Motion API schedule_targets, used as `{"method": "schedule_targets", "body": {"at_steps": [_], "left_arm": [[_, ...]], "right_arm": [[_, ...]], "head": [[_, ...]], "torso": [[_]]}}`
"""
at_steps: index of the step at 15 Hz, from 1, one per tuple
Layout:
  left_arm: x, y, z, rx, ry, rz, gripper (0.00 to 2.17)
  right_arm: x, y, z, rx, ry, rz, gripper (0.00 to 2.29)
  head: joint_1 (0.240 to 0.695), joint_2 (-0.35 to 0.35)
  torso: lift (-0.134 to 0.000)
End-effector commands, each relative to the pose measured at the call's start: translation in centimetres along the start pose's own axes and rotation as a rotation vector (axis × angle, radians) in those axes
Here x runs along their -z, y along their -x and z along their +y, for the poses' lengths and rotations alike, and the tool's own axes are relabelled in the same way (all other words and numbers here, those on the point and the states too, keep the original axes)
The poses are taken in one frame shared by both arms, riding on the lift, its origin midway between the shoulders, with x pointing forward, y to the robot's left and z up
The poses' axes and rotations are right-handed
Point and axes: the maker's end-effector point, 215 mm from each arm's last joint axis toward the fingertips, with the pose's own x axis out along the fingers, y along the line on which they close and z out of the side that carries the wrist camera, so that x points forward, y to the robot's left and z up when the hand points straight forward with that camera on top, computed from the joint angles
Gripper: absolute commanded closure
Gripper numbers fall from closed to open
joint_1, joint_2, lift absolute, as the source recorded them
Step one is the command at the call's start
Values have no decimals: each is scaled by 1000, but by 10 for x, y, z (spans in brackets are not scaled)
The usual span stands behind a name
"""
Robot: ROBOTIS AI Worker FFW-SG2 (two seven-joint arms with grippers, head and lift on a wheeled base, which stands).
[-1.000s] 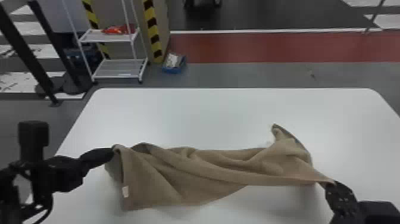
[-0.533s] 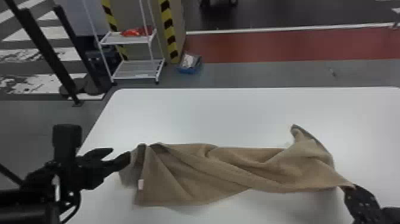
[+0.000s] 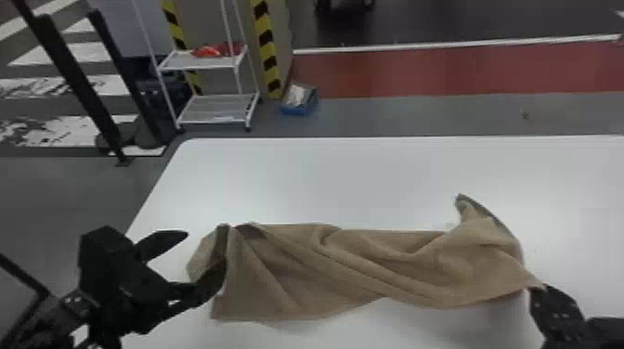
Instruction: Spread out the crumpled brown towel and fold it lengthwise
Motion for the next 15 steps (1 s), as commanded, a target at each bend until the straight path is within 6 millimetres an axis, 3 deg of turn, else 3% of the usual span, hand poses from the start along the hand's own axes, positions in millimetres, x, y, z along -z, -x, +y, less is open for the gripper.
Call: {"method": "schedule_targets", "body": {"at_steps": [1,6,9,15], "left_arm": [[0,2,-34,69,-97,-15,232],[3,23,-81,243,-271,-37,329],[15,26,-86,301,-289,-5,329],[42,6,-91,406,-296,74,340]], "right_arm": [[-4,0,2,-7,3,5,1291],[-9,0,1,-10,13,7,1288],[-13,0,3,-16,16,5,1288],[-7,3,-1,-9,22,30,1288]], "head": [[695,96],[695,12],[695,-13],[695,-10]], "torso": [[-120],[-120],[-120],[-120]]}}
